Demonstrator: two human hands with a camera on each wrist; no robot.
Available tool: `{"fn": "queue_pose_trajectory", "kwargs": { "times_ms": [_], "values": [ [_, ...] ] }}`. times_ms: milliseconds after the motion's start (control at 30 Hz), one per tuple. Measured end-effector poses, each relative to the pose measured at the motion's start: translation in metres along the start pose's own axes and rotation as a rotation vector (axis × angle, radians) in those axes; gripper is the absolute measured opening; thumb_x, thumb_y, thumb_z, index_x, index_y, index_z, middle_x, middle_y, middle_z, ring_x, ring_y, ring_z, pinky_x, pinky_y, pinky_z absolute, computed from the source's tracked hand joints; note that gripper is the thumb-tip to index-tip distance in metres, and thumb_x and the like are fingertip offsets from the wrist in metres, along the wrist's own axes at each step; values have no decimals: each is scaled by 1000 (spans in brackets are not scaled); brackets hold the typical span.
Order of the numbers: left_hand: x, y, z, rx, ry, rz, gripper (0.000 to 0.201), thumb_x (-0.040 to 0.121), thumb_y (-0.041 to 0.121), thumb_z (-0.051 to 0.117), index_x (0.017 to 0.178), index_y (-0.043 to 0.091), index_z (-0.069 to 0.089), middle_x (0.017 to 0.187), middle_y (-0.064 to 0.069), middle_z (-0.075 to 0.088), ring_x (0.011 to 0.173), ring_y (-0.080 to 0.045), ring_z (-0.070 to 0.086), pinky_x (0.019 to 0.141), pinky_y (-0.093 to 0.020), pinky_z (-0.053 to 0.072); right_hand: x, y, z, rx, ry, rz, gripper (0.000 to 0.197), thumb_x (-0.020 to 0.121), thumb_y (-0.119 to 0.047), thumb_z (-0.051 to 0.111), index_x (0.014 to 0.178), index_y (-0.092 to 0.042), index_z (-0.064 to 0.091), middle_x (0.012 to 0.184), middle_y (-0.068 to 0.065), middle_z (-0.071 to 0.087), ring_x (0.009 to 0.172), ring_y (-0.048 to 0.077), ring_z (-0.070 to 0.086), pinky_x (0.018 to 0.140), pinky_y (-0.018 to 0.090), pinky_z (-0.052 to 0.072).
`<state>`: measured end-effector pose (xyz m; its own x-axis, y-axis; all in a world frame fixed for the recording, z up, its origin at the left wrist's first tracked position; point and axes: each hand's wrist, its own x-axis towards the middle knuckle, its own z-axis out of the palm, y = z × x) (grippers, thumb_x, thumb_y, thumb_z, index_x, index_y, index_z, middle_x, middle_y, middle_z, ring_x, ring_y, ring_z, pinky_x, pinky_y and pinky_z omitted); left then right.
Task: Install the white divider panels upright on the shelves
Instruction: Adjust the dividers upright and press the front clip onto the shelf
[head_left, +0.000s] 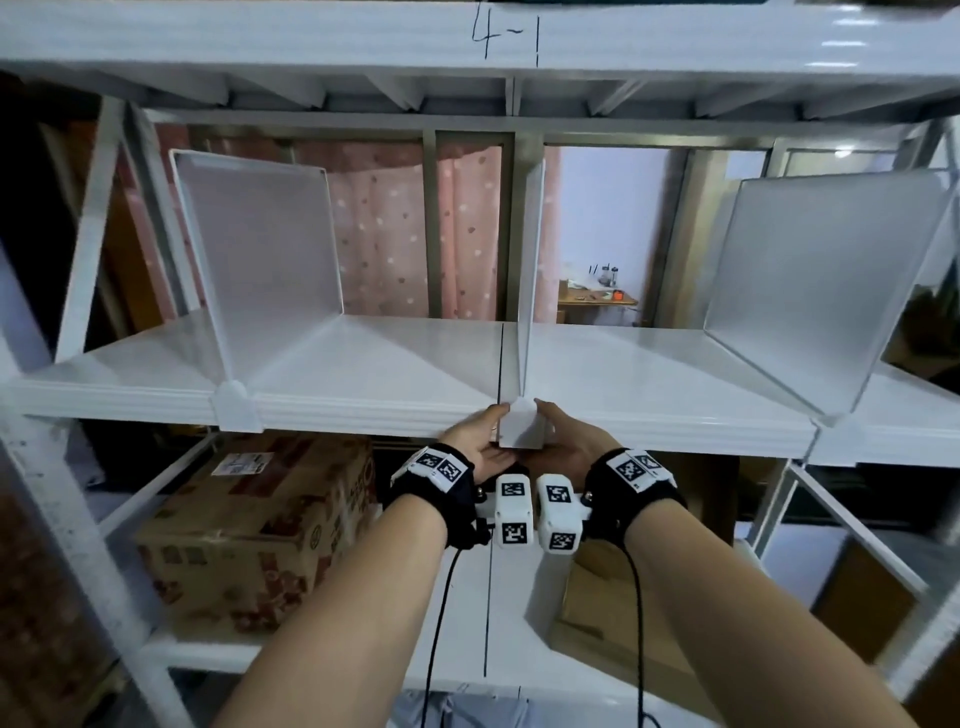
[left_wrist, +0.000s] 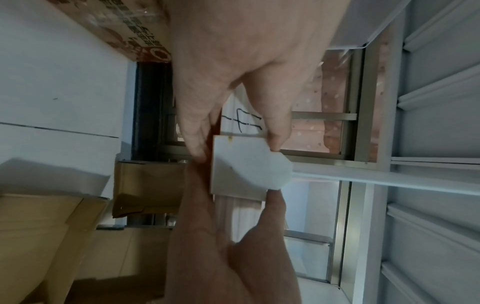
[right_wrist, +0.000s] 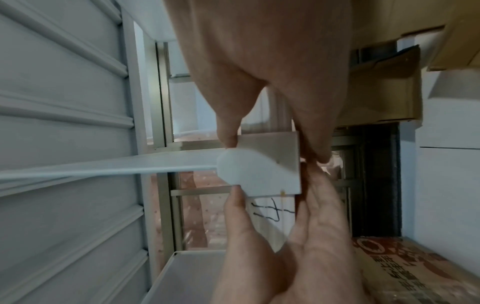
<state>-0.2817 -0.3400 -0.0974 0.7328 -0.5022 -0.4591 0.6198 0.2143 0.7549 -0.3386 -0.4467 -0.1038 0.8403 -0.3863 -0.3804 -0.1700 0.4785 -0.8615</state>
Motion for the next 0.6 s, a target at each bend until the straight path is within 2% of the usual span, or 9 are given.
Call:
{"fn": "queue_pose_trajectory", "kwargs": {
  "times_ms": [33, 67, 167, 200, 367, 467, 533, 600],
  "values": [
    [0, 0, 0, -7, 9, 9, 44, 87, 23, 70, 120, 2, 49, 91, -19, 55, 87, -30, 60, 85, -37, 50, -2, 0, 3, 60, -53, 12, 37, 95, -32, 59, 115, -2, 53, 96, 15, 60, 82, 27, 59, 71, 37, 51],
    [0, 0, -2, -16, -3, 2, 44, 88, 22, 70, 120, 2, 48, 91, -19, 54, 86, -30, 60, 84, -37, 51, -2, 0, 3, 78, -57, 16, 33, 95, -32, 58, 110, -2, 55, 96, 15, 60, 83, 27, 59, 73, 37, 51],
    [0, -2, -10, -43, -26, -15, 52, 84, 18, 75, 120, -4, 45, 96, -20, 53, 115, -33, 57, 94, -40, 51, 1, -1, 1, 113, -82, -10, 25, 97, -27, 55, 95, -2, 57, 93, 15, 59, 81, 26, 58, 72, 36, 50],
    [2, -2, -13, -55, -40, -9, 54, 82, 17, 76, 122, -4, 45, 99, -21, 54, 119, -33, 55, 97, -42, 50, 3, 0, -2, 106, -85, -10, 25, 98, -26, 55, 94, -2, 57, 93, 15, 59, 81, 26, 58, 73, 36, 50],
    [5, -3, -16, -48, -54, 24, 50, 81, 16, 77, 117, -2, 47, 107, -22, 53, 113, -34, 56, 100, -47, 49, 6, 4, -2, 104, -96, -24, 27, 97, -30, 56, 100, -2, 57, 95, 15, 60, 83, 27, 60, 76, 36, 52],
    [5, 1, -16, -31, -50, 15, 46, 82, 14, 76, 114, -1, 47, 98, -21, 52, 117, -35, 54, 101, -48, 48, 9, -1, -5, 70, -61, 43, 35, 96, -33, 57, 101, 2, 56, 94, 19, 60, 82, 29, 59, 76, 37, 51],
    [7, 3, -16, -19, -47, 10, 44, 82, 12, 77, 113, 1, 48, 98, -21, 50, 120, -36, 52, 100, -49, 48, 12, -6, -8, 42, -41, 81, 37, 95, -33, 60, 105, 3, 57, 95, 20, 61, 84, 31, 59, 80, 38, 51],
    [8, 5, -17, -11, -48, 2, 45, 81, 11, 77, 114, 1, 48, 98, -21, 48, 121, -37, 51, 100, -50, 47, 15, -9, -9, -29, -25, 68, 35, 94, -31, 61, 107, 1, 60, 95, 19, 64, 83, 31, 61, 77, 38, 52]
  ]
}}
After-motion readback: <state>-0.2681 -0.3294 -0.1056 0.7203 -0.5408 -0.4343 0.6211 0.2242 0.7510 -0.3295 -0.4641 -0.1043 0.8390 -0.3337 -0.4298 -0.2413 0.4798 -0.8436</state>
